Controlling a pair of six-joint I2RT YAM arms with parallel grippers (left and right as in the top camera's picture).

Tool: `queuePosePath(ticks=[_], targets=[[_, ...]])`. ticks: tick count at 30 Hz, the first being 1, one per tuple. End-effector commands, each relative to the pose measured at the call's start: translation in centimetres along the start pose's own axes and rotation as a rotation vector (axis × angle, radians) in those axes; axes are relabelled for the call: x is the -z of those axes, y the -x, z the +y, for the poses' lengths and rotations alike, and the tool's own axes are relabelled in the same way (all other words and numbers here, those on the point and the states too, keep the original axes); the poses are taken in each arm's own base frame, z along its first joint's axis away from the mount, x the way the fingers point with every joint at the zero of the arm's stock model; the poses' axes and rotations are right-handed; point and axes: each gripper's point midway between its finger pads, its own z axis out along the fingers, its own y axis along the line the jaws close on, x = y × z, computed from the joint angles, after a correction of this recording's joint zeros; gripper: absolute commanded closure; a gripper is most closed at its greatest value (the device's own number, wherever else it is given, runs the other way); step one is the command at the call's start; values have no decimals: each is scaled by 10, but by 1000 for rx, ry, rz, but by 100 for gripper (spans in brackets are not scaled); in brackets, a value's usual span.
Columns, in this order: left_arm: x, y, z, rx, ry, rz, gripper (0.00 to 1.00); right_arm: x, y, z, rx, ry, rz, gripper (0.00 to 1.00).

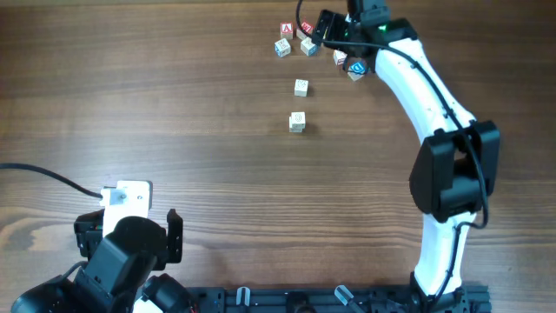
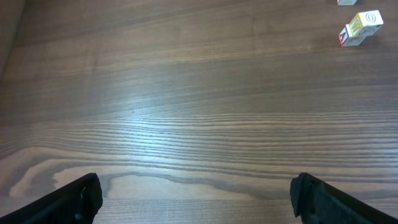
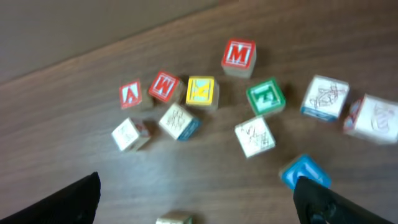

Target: Form a tower

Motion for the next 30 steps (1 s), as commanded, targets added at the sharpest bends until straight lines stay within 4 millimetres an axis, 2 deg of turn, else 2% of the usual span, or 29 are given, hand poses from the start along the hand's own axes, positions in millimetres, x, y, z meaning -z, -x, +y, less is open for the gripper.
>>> queuePosePath(ticks=[1,3,9,13,17,19,21,24,28,30], targets=[[0,0,0,15,-3,-3,0,-51,-20,-10,111,-28,28,1],[0,0,0,15,-3,-3,0,-79,-26,-20,134,-54,10,1],[0,0,0,15,-3,-3,0,-116,-36,-38,182,-103,-16,4],[0,0,0,15,-3,-3,0,-123,-46,-46,191,-117,14,35],[0,0,0,15,-3,-3,0,-113,-43,-45,230,-133,48,63],[0,0,0,15,-3,-3,0,-93,-26,-37,234,-135,54,71],[0,0,0,15,-3,-3,0,-63,-5,-25,233,-129,42,72],[0,0,0,15,-3,-3,0,0,19,-1,242,-95,16,73],[0,0,0,15,-3,-3,0,83,17,34,281,-35,23,73],[0,0,0,15,-3,-3,0,137,6,56,286,-2,29,73]])
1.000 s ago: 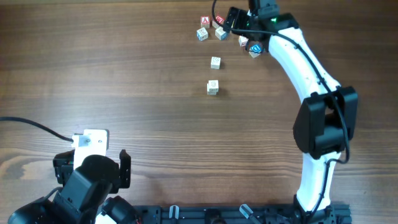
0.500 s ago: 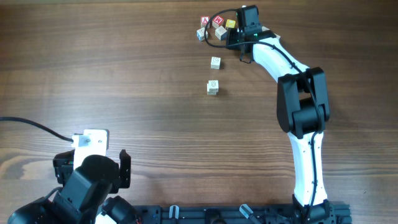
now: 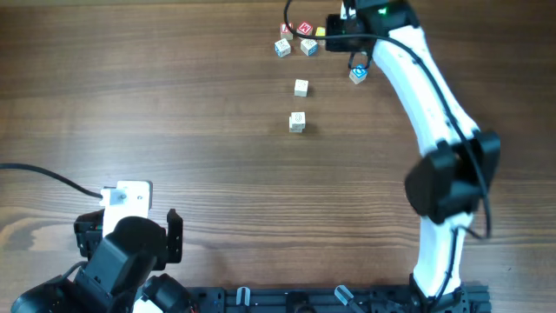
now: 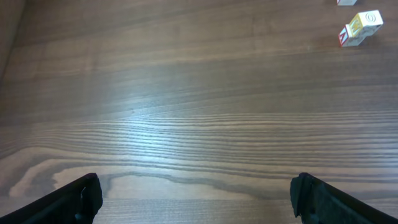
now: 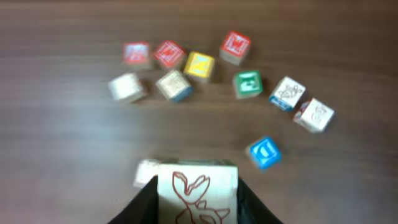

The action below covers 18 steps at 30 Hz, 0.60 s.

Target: Form a tower

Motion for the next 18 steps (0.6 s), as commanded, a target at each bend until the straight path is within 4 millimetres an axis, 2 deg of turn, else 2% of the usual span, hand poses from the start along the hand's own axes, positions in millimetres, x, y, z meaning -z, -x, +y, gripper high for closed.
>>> queuePosePath(ticks=[1,3,5,7,9,10,13,15,18], targets=[[0,0,0,15,-3,-2,0,86,1,36,-14,81,-57,73],[0,0,0,14,-3,-2,0,113,-20,47,-54,94,-11,72],[0,0,0,14,-3,-3,0,116,-44,59,-49,88,66,73],[0,0,0,14,-3,-2,0,103,-71,75,-12,79,145,73],[0,0,0,14,-3,-2,0,85,-85,87,12,83,167,73],[0,0,0,14,-3,-2,0,72,-94,93,25,85,174,69],[0,0,0,14,-3,-3,0,29,-125,89,-10,54,218,69],[0,0,0,14,-3,-3,0,7,-146,84,-5,39,247,68],[0,0,0,14,-3,-2,0,-14,-159,83,-25,45,232,64]])
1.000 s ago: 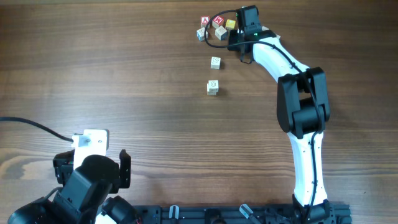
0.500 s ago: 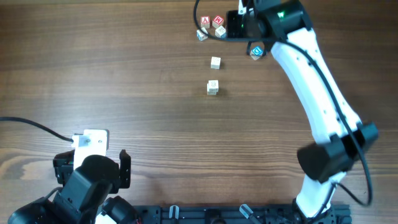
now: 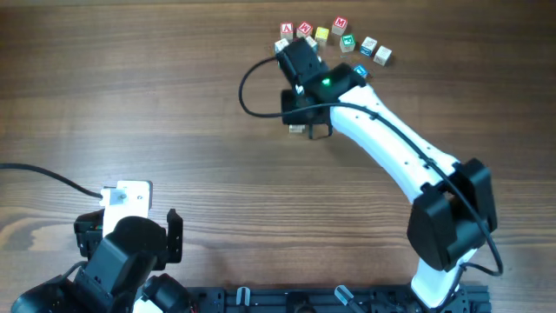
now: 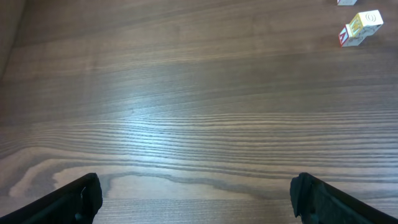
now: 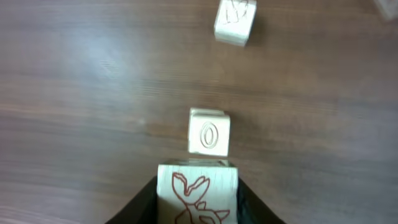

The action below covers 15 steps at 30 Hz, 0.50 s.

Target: Form a tower

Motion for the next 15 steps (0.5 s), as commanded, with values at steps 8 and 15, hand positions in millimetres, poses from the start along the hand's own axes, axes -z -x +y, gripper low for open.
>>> queuePosePath(ticks=[8,15], targets=[[0,0,0,14,-3,-3,0,-27,4,-2,12,-1,-72,60],[0,0,0,14,-3,-2,0,-15,-6,37,88,114,-46,17]])
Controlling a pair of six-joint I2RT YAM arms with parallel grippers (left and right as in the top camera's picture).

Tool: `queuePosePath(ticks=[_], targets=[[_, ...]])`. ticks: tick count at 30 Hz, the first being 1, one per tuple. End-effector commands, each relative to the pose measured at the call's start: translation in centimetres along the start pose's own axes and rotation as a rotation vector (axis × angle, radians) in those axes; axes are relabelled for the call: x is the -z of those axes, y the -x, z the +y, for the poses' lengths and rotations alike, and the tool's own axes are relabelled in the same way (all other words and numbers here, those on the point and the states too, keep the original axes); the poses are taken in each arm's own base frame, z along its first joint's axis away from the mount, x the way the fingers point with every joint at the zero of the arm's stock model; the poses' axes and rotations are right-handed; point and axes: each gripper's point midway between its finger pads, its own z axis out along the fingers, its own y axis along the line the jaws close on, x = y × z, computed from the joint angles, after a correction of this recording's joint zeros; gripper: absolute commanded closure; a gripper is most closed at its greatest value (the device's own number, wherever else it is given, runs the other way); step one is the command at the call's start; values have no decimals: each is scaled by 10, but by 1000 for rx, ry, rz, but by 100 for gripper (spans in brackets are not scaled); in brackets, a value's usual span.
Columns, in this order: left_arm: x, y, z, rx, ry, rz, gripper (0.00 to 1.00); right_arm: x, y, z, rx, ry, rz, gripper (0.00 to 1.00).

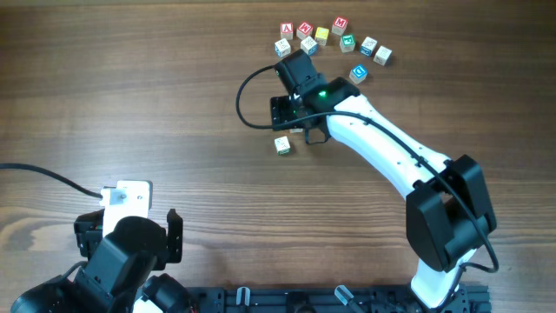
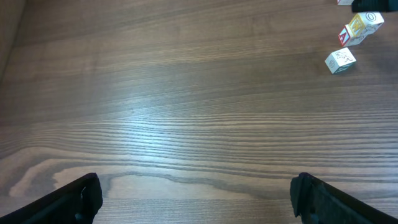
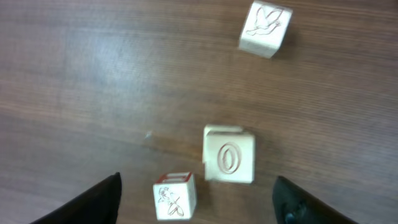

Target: Form a tower

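Observation:
My right gripper (image 3: 198,194) is open and hangs low over the table; in the overhead view the right gripper (image 1: 291,110) is left of the table's middle. Between its fingers (image 3: 104,198), a block with a red drawing (image 3: 175,196) lies on the wood. It sits just left of a block with an O (image 3: 229,155), beside it and not on it. That red-drawing block (image 1: 282,145) (image 2: 340,60) shows apart from the O block (image 2: 362,25). My left gripper (image 2: 194,198) is open and empty near the front edge.
Another pale block with a bird drawing (image 3: 264,28) lies beyond the O block. Several lettered blocks (image 1: 332,35) are clustered at the far edge. The right arm (image 1: 391,156) stretches across the table's right half. A black cable (image 1: 43,174) lies at front left.
My right gripper was shut on the red-drawing block just short of the O block. It is now open, and that block lies on the table to the O block's left.
My right gripper was open over the cluster at the far edge. Then it was shut on the red-drawing block above the cluster, then held it by the O block. Now the block is let go and lies beside the O block. The left arm stayed still.

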Motion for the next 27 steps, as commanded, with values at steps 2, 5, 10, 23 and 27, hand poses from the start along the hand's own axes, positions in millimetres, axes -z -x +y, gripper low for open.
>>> queuePosePath(ticks=[2,5,10,23,27], targets=[[0,0,0,14,-3,-3,0,8,-14,42,63,54,8,14],[0,0,0,14,-3,-2,0,-9,-33,34,112,-63,18,11],[0,0,0,14,-3,-2,0,-34,-58,23,123,-100,94,11],[0,0,0,14,-3,-3,0,-66,-79,24,144,-83,177,62],[0,0,0,14,-3,-2,0,-64,-72,29,142,-73,158,66]])
